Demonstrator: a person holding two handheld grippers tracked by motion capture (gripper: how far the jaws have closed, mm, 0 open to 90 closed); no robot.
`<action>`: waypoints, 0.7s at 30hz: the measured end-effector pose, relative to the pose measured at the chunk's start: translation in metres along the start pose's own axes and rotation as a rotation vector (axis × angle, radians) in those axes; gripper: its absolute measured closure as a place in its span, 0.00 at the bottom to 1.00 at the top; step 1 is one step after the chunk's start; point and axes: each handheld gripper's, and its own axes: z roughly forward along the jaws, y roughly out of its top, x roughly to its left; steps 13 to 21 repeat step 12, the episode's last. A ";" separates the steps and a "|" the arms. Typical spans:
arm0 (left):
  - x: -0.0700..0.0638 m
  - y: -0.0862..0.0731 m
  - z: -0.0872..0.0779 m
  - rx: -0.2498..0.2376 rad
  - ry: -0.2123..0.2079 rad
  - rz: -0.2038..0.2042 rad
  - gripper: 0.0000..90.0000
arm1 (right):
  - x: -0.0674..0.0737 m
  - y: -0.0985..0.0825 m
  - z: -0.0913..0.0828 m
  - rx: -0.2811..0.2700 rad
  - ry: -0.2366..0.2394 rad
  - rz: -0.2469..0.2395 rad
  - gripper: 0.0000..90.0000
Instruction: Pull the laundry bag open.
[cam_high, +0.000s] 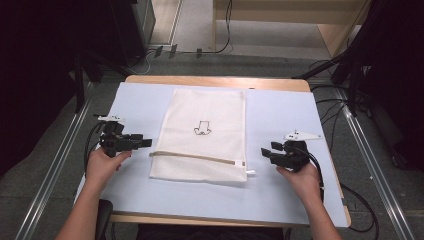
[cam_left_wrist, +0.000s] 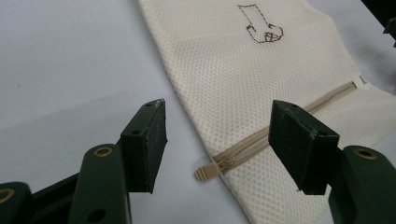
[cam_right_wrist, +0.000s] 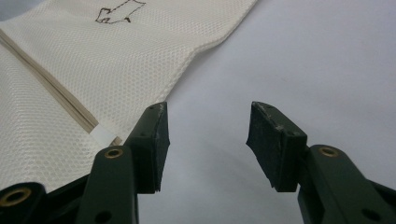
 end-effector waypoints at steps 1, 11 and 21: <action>0.001 0.000 0.000 -0.003 0.003 -0.004 0.42 | -0.001 0.000 0.000 0.000 0.002 0.000 0.55; 0.002 0.000 0.000 -0.009 0.007 -0.004 0.41 | -0.004 -0.001 0.001 -0.003 -0.007 0.007 0.53; 0.002 0.000 -0.001 -0.010 0.008 -0.004 0.41 | -0.005 -0.001 0.001 -0.003 -0.008 0.007 0.52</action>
